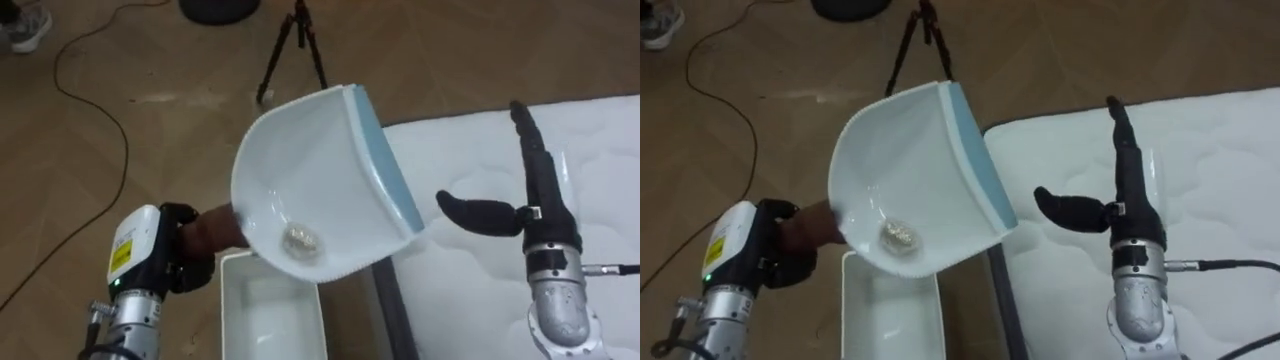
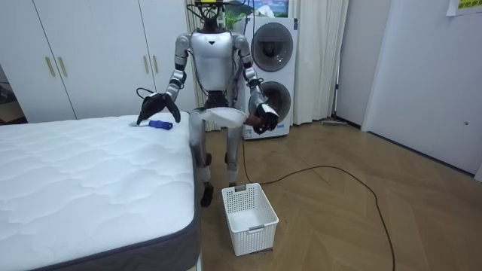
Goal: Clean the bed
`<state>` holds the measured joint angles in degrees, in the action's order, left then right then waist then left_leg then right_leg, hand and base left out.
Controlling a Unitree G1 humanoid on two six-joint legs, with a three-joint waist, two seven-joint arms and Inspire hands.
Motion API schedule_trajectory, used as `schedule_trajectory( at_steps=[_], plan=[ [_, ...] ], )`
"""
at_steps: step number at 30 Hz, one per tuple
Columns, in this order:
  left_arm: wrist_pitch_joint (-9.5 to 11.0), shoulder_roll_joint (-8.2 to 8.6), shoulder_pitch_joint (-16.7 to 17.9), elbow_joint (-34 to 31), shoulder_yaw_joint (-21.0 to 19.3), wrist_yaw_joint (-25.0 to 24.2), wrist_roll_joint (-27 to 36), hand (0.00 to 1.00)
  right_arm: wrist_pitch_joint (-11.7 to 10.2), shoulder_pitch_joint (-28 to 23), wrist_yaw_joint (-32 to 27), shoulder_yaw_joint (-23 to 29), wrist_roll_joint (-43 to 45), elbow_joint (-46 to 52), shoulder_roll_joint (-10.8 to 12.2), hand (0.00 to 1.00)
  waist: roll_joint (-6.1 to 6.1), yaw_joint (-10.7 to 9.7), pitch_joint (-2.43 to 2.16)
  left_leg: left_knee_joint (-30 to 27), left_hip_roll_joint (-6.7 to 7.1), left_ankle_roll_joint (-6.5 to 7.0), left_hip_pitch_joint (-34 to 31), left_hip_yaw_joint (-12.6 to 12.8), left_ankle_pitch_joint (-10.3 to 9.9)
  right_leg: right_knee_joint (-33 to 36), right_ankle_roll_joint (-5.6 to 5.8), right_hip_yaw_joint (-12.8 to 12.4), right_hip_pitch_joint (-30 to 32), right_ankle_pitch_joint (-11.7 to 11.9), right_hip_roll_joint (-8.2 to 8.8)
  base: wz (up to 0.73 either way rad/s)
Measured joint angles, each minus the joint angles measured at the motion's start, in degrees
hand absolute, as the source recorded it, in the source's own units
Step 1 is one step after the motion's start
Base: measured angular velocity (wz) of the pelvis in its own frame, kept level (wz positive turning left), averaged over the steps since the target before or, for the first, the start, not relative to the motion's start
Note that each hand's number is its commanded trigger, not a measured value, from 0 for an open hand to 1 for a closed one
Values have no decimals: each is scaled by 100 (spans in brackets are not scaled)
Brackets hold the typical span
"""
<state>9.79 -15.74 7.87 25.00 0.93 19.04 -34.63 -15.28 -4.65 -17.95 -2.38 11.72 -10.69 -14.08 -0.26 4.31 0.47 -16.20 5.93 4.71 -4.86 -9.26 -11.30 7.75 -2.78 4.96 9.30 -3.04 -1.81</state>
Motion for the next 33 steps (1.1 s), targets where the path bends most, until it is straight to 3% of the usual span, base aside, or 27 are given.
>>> schedule_trajectory(
  at_steps=[1,2,3,4,7,11,14,17,22,30,33],
  plan=[
    [-13,35,-55,225,-47,-4,-3,100,-7,16,-46,-59,0,-53,-77,0,65,-70,0,-67,-35,-158,-38,6,-104,68,-105,143,15,152,3,-11],
    [-37,15,-236,635,-56,-16,14,100,-6,24,-159,-101,-15,-223,-93,0,60,-186,12,-163,-136,-429,-159,393,-205,98,-102,112,-2,178,39,42],
    [-54,-43,-451,882,-53,-59,23,100,52,23,-241,-54,-16,-357,-83,0,52,-312,18,-30,-468,-440,-375,796,-185,116,-87,103,53,168,39,58],
    [-56,-94,-614,984,-51,-70,21,100,121,34,-241,-7,-15,-450,-93,0,36,-305,19,-60,-643,-298,-595,1126,-93,185,-26,77,205,123,39,53],
    [-62,-228,-720,1162,-50,-68,11,100,146,37,-170,-28,-17,-516,-97,0,47,-259,31,-104,-585,-202,-713,1238,-37,315,48,69,387,73,99,13],
    [-144,-568,-811,1569,-23,-79,11,100,146,134,-58,-86,-42,-569,-122,0,137,-254,80,-28,-480,-118,-852,1242,38,502,88,119,625,44,216,3],
    [-231,-608,-808,1584,-29,-96,-2,100,140,171,21,-87,-72,-791,-135,0,198,-252,99,-50,-435,-82,-991,1238,70,641,106,126,803,27,269,4],
    [-222,-778,-966,1836,-20,-184,-90,100,137,321,60,-88,-65,-1164,-177,0,327,-325,112,-197,-406,-63,-1284,1229,67,814,121,134,1105,12,309,3],
    [-388,-1307,-1132,2077,25,-200,-331,100,208,294,156,-109,-26,-1173,-213,0,593,-577,115,-258,-298,-20,-1603,1267,135,1185,137,156,1594,-111,450,1],
    [-651,-1615,-1531,2475,409,-231,-417,100,257,360,158,-206,-18,-1173,-479,0,916,-696,125,-179,-114,52,-1678,1537,169,1853,174,-5,2093,-386,673,-8],
    [-722,-1765,-1672,2577,635,-328,-445,100,292,368,201,-333,-39,-1173,-485,0,1056,-792,167,-206,-110,54,-1819,1545,166,1911,160,-8,2229,-397,690,-5]
  ],
)
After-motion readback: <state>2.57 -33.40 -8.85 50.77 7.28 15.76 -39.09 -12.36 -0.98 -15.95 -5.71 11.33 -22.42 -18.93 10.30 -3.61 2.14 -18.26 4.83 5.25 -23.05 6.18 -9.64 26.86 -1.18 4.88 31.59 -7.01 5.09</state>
